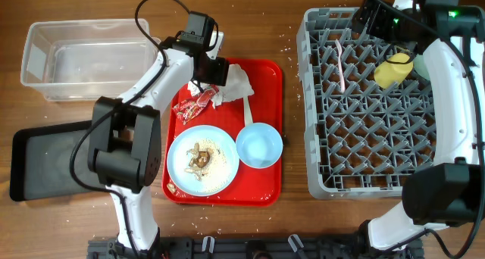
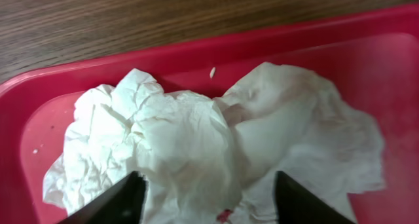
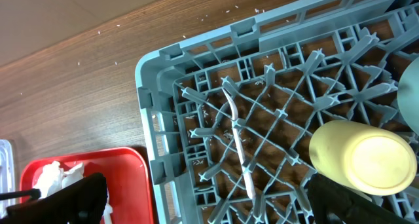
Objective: Sort waste into correct bins and load items into the dishwasher rack
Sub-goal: 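Grasp the white napkins with the left gripper and drop them in the clear bin, then grasp the red snack wrapper with the left gripper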
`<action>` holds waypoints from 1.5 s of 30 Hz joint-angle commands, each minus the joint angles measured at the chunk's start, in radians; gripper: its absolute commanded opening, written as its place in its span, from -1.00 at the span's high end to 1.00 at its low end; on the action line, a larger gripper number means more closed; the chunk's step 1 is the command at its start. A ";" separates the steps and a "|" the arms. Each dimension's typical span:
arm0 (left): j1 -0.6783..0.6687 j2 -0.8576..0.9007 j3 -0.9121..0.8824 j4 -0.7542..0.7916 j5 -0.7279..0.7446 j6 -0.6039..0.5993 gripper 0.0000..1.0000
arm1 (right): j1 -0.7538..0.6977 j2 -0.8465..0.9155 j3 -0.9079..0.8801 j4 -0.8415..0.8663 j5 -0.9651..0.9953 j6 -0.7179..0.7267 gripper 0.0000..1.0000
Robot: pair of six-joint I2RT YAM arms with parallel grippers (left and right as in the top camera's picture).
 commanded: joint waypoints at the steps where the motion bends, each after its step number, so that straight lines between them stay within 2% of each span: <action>1: -0.003 0.038 0.019 -0.001 -0.010 0.025 0.05 | 0.003 -0.019 0.013 0.002 0.003 0.014 -0.99; 2: -0.004 0.038 0.019 -0.001 -0.004 0.025 0.23 | 0.003 -0.019 0.013 0.002 0.003 0.014 -0.99; 4: -0.006 0.037 0.019 -0.001 -0.005 0.022 0.92 | 0.003 -0.019 0.013 0.002 0.003 0.014 -1.00; 9: -0.003 -0.135 0.023 -0.009 -0.005 -0.085 0.92 | 0.003 -0.019 0.013 0.002 0.003 0.014 -0.99; 13: 0.034 -0.348 0.023 -0.042 -0.005 -0.089 0.92 | 0.003 -0.019 0.013 0.002 0.003 0.014 -0.99; 16: 0.116 -0.429 0.023 -0.028 -0.038 -0.101 0.92 | 0.003 -0.019 0.013 0.002 0.003 0.014 -1.00; 17: 0.147 -0.434 0.023 -0.014 -0.076 -0.134 0.92 | 0.003 -0.019 0.013 0.002 0.003 0.014 -0.99; 18: 0.232 -0.427 0.023 0.019 -0.157 -0.216 0.92 | 0.003 -0.019 0.013 0.002 0.003 0.014 -0.99; 24: 0.510 -0.309 0.021 0.087 -0.163 -0.514 0.92 | 0.003 -0.019 0.013 0.002 0.003 0.014 -0.99; 25: 0.533 -0.281 0.021 0.090 -0.138 -0.531 0.21 | 0.003 -0.019 0.013 0.002 0.003 0.014 -1.00; 26: 0.547 -0.265 0.021 0.085 -0.106 -0.530 -0.69 | 0.003 -0.019 0.013 0.002 0.003 0.014 -0.99; 28: 0.554 -0.263 0.021 0.047 -0.025 -0.530 -0.79 | 0.003 -0.019 0.013 0.002 0.003 0.014 -0.99; 30: 0.547 -0.275 0.021 0.013 0.094 -0.529 -0.79 | 0.003 -0.019 0.013 0.002 0.003 0.014 -0.99; 31: 0.536 -0.278 0.021 -0.016 0.202 -0.524 -0.75 | 0.003 -0.019 0.013 0.002 0.003 0.014 -0.99; 32: 0.517 -0.278 0.021 -0.040 0.276 -0.499 -0.64 | 0.003 -0.019 0.013 0.002 0.003 0.014 -0.99; 33: 0.490 -0.278 0.021 -0.060 0.334 -0.443 -0.40 | 0.003 -0.019 0.013 0.002 0.003 0.014 -1.00; 35: 0.379 -0.277 0.021 -0.123 0.343 -0.306 -0.42 | 0.003 -0.019 0.013 0.002 0.003 0.014 -1.00; 36: 0.311 -0.275 0.021 -0.163 0.293 -0.259 -0.49 | 0.003 -0.019 0.013 0.002 0.003 0.014 -0.99; 37: 0.240 -0.272 0.021 -0.212 0.190 -0.267 -0.54 | 0.003 -0.019 0.013 0.002 0.003 0.014 -1.00; 41: 0.079 -0.264 -0.006 -0.335 0.069 -0.442 -0.53 | 0.003 -0.019 0.013 0.002 0.003 0.014 -0.99; 43: 0.036 -0.259 -0.080 -0.333 -0.027 -0.626 -0.53 | 0.003 -0.019 0.013 0.002 0.003 0.014 -1.00; 45: 0.032 -0.259 -0.174 -0.275 -0.040 -0.775 -0.54 | 0.003 -0.019 0.013 0.002 0.003 0.013 -0.99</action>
